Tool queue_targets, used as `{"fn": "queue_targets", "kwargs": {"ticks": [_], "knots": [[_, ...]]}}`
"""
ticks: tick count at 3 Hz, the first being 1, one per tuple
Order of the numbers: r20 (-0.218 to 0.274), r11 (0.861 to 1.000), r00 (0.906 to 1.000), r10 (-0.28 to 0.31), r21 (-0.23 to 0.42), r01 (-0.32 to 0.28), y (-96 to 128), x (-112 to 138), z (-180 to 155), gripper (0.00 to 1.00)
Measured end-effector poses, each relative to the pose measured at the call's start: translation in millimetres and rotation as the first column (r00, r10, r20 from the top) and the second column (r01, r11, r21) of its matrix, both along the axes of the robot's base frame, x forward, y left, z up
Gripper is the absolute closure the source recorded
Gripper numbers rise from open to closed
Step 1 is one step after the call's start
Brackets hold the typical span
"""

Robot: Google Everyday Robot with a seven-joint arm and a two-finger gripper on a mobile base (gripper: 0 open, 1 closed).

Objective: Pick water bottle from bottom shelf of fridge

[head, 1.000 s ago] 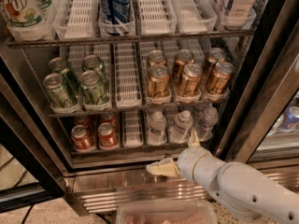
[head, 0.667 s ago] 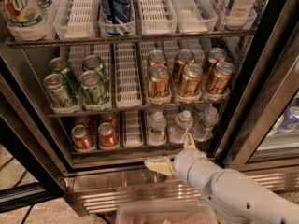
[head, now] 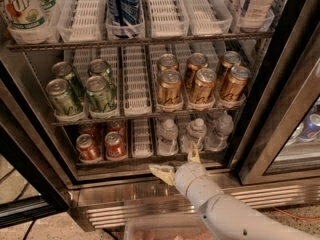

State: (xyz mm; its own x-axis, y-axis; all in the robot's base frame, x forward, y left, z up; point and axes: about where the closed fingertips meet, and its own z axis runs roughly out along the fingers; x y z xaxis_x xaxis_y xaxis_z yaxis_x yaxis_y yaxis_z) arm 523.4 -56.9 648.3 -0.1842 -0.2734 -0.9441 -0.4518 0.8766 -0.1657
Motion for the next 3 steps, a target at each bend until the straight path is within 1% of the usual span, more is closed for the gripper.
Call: {"fn": "queue_targets", "kwargs": {"ticks": [1,2,3], "knots": [[0.013,0.999,0.9993,-0.034,0.000,0.034,-7.2,4.7,-0.9,0.26],[0.012,0.999,0.9994,-0.034,0.000,0.034,-7.1,4.5,-1.0,0.30],[-0.011,1.000,0.9995,-0.031,0.005,0.031,-8.5,-7.5,-6.7,0.28]]}}
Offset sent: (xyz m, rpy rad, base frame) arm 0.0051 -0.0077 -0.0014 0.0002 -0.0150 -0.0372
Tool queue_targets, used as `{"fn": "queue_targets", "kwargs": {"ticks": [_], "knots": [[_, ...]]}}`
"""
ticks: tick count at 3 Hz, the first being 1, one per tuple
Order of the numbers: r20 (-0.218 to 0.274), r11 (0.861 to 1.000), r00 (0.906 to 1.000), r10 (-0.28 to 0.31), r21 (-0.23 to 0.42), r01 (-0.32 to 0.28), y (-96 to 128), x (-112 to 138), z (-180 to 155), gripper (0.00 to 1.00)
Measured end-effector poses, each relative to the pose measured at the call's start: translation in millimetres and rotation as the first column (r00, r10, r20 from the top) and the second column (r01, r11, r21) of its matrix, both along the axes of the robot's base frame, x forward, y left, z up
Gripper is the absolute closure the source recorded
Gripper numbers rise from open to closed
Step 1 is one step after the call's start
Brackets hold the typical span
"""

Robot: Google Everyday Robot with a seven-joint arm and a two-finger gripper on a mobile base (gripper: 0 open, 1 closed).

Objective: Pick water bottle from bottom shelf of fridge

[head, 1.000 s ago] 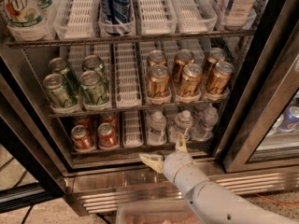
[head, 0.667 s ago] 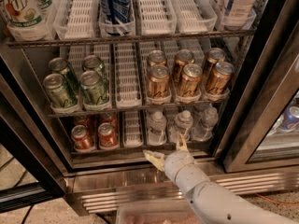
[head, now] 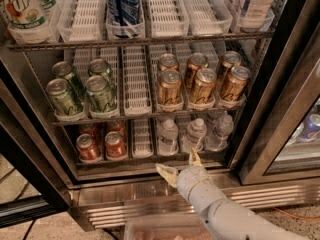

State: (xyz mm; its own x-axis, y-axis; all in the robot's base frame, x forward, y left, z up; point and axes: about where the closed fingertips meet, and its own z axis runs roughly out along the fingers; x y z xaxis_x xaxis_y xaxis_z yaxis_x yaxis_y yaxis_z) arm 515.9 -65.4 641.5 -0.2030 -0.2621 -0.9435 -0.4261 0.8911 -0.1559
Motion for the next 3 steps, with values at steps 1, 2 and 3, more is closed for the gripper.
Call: {"fn": "queue_targets", "kwargs": {"ticks": [1,2,3], "knots": [[-0.004,1.000,1.0000,0.000,0.000,0.000,0.7,-1.8,-3.3,0.29],[-0.006,1.000,1.0000,0.004,0.000,-0.004,3.2,-2.1,-10.0,0.37],[0.003,1.000,1.0000,0.001,-0.006,-0.001,4.6,1.3,-14.6,0.37]]}}
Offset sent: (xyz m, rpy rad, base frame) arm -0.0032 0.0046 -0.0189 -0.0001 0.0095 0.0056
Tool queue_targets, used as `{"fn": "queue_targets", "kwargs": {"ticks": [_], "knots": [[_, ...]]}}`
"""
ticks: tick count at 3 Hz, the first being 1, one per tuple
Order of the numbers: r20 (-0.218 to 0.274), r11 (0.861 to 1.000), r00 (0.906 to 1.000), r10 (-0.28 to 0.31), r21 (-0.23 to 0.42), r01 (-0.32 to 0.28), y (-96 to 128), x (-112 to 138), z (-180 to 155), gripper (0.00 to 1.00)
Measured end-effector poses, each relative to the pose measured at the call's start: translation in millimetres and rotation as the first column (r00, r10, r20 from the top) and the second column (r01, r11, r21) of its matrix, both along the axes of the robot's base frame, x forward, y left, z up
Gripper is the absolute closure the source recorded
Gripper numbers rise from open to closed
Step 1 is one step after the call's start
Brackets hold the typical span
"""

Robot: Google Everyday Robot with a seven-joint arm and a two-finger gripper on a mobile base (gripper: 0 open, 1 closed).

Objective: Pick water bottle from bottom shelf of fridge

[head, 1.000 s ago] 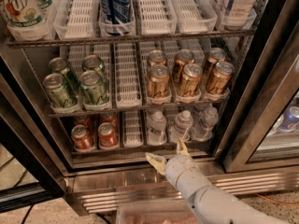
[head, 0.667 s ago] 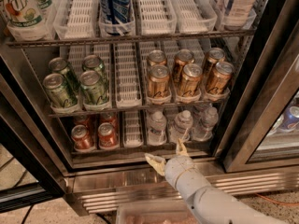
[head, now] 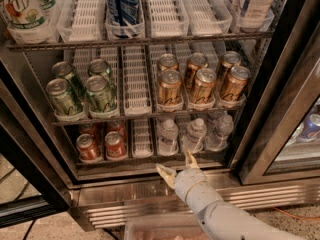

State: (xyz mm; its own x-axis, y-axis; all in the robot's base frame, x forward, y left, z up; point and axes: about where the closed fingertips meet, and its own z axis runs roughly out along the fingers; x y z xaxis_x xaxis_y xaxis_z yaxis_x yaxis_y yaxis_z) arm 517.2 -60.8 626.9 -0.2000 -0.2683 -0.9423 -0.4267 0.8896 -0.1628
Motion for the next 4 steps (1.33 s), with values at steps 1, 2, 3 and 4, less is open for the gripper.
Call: {"fn": "queue_targets", "kwargs": {"ticks": [1,2,3,4], "knots": [[0.021,1.000,0.9998,-0.007,-0.011,0.007,1.1,6.9,-3.0,0.36],[0.048,0.999,0.9986,-0.020,-0.026,0.021,0.3,17.0,-5.6,0.34],[0.082,0.999,0.9962,-0.031,-0.039,0.035,1.1,28.0,-7.6,0.35],[0.103,0.998,0.9939,-0.039,-0.045,0.044,3.9,35.0,-10.3,0.43]]}}
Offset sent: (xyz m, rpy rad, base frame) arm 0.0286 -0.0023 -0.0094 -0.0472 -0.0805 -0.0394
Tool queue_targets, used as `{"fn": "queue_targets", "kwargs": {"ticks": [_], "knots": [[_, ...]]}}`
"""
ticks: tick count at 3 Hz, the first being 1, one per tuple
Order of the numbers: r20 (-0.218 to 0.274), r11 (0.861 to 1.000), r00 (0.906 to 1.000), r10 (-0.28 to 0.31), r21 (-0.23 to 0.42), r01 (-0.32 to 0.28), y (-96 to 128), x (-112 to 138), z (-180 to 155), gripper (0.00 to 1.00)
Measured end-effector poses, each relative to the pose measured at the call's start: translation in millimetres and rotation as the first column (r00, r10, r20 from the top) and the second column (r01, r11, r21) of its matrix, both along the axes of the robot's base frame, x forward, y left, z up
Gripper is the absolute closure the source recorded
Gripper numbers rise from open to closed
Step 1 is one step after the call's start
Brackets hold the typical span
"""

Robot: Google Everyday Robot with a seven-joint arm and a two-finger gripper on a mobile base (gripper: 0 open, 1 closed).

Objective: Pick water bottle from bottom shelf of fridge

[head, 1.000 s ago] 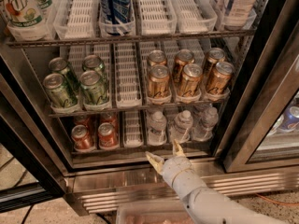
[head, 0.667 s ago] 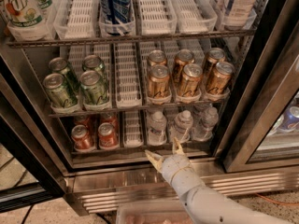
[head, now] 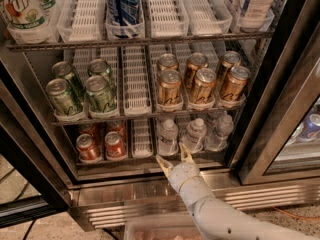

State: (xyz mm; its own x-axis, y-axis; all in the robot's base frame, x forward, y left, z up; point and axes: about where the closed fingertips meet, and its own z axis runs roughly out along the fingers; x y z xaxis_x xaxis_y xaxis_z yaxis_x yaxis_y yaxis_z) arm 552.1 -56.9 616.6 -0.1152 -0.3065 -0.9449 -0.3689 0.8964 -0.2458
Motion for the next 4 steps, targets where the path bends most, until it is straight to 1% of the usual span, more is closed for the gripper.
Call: {"fn": "queue_targets", "kwargs": {"ticks": [1,3,4], "knots": [[0.021,1.000,0.9998,-0.006,-0.001,0.006,3.8,6.0,-1.5,0.45],[0.066,1.000,0.9974,-0.029,-0.003,0.029,3.5,20.8,0.1,0.41],[0.079,0.999,0.9960,-0.042,-0.003,0.042,1.7,27.0,0.2,0.39]]}}
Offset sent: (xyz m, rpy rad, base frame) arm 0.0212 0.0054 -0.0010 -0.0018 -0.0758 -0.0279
